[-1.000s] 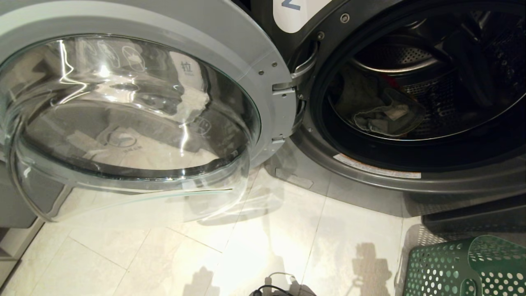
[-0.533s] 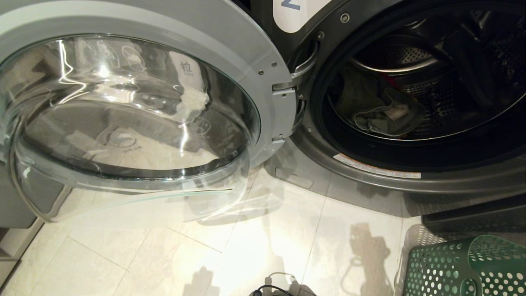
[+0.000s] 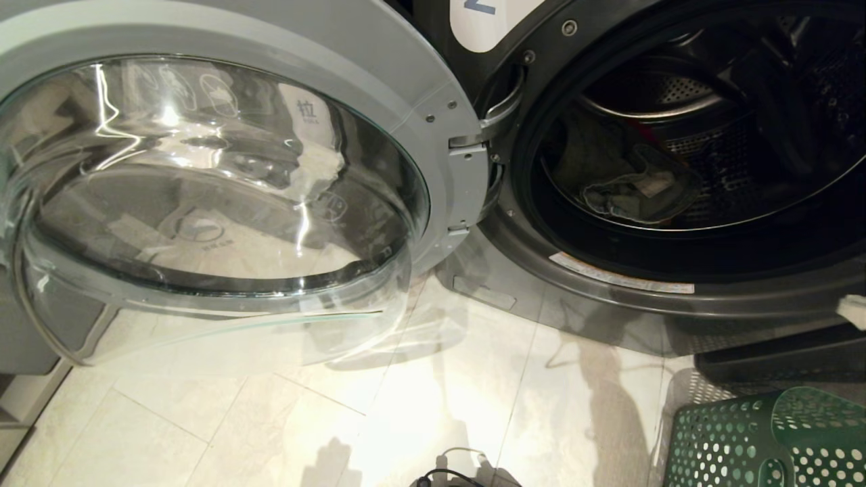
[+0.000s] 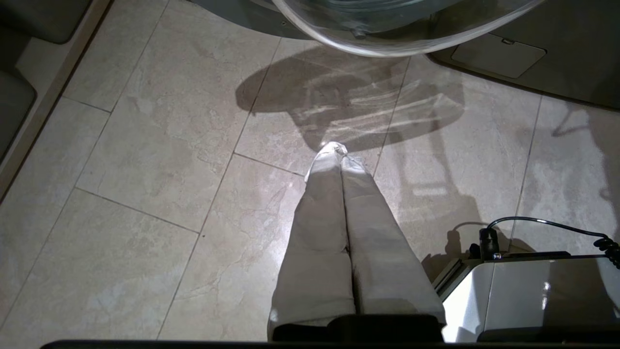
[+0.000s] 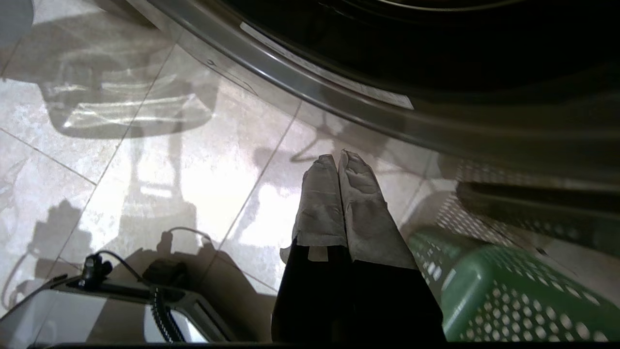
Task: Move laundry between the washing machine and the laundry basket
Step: Pick a cloth and place it into the basket
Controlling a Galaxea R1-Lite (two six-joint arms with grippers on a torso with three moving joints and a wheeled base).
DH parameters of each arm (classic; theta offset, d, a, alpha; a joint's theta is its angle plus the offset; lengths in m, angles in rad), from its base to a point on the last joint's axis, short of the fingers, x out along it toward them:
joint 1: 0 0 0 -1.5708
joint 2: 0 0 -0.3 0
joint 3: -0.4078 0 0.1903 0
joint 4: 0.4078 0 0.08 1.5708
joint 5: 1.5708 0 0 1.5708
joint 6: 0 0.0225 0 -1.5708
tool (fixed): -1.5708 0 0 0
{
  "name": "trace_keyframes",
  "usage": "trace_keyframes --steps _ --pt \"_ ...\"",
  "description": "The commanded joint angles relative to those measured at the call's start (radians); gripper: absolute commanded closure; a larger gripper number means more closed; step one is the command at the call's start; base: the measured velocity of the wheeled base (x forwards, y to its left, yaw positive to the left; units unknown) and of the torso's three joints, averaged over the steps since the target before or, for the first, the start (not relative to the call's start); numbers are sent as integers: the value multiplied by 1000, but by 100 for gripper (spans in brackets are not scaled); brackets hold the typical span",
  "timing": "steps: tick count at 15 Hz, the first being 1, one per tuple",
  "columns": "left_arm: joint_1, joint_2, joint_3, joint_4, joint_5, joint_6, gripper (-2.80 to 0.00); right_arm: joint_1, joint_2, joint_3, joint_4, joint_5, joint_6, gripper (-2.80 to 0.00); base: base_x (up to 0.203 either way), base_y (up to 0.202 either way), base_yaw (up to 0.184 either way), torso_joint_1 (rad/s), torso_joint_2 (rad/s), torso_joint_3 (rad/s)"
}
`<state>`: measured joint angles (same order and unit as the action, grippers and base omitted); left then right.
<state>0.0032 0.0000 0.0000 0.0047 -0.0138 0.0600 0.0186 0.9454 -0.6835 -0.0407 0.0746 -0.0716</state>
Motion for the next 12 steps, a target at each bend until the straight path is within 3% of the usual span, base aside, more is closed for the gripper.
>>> trace_keyframes --steps 1,3,6,8,12 --pt "0 2 0 0 0 0 0 16 247 38 -150 16 3 0 0 0 0 0 0 0" --pt "0 2 0 0 0 0 0 43 277 111 -200 27 6 0 0 0 0 0 0 0" --pt "0 2 0 0 0 -2 0 68 432 118 -328 27 5 0 0 0 0 0 0 0" --pt "0 2 0 0 2 -5 0 76 599 89 -505 -13 3 0 0 0 0 0 0 0" --pt "0 2 0 0 2 -5 0 97 918 -20 -969 -187 -1 0 0 0 0 0 0 0"
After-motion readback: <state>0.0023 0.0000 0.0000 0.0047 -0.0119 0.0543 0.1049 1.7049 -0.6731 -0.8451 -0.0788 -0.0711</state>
